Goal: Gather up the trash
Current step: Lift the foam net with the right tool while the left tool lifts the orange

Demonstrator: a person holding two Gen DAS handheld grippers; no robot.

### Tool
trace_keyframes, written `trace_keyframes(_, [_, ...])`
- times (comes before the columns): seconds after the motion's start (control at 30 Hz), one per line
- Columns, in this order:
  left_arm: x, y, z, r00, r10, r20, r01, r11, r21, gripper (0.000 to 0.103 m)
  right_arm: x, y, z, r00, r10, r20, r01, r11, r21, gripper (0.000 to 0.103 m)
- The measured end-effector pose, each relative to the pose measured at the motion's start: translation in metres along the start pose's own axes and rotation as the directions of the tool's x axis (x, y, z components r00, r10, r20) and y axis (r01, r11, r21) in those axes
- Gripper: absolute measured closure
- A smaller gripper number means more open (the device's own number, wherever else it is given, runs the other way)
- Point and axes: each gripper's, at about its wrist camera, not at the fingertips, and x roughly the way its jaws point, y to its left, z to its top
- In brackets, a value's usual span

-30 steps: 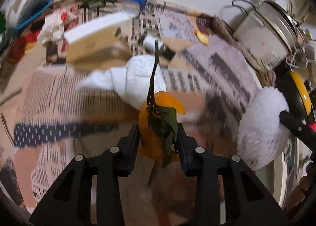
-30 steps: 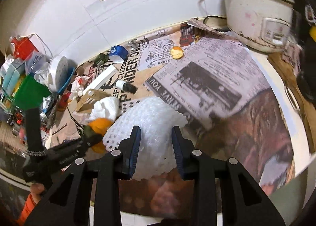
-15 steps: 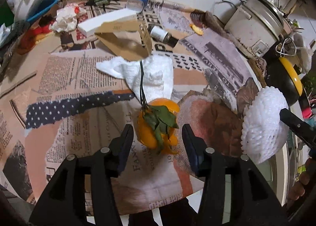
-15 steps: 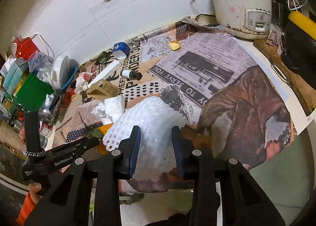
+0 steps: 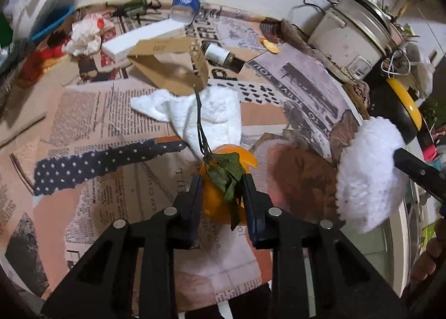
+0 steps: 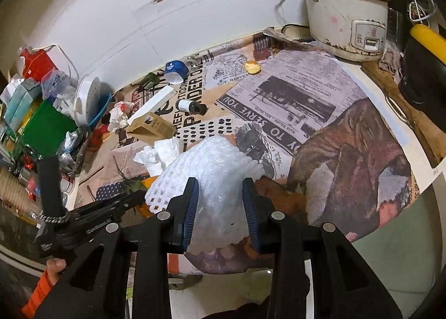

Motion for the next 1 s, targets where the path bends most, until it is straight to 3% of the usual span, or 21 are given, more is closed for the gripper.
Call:
trace_keyframes(0.27, [-0.052, -0.012, -0.003, 0.994, 0.003, 0.108, -0.008, 0.998, 0.055, 0.076, -0.012, 0.006, -0.004, 1.0, -0.015, 0.016, 0.015, 1.0, 0.006, 0.073])
trace_keyframes(0.47, [-0.085, -0.013, -0.003, 0.984, 0.017, 0.176, -0.023, 0.999, 0.035, 0.076, -0.024, 0.013, -0.01, 1.0, -0.004, 0.017, 0.005, 1.0, -0.025, 0.073])
trace_keyframes(0.63, [-0.112, -0.009, 0.013, 0.971, 0.039, 0.236, -0.043, 0.999, 0.011, 0.076, -0.03, 0.007, -0.014, 1.0, 0.011, 0.017, -0.01, 0.999, -0.044, 0.073])
trace_keyframes(0.87, [-0.148, -0.029, 0.033, 0.938, 0.117, 0.327, -0.139, 0.989, 0.044, 0.076, -0.042, -0.014, -0.015, 0.999, 0.023, 0.047, -0.021, 0.999, -0.031, 0.073])
trace_keyframes(1.0, [-0.154, -0.056, 0.018, 0.937, 0.115, 0.328, -0.138, 0.989, 0.046, 0.076, -0.054, -0.027, -0.017, 0.997, 0.035, 0.066, -0.033, 0.999, -0.031, 0.073])
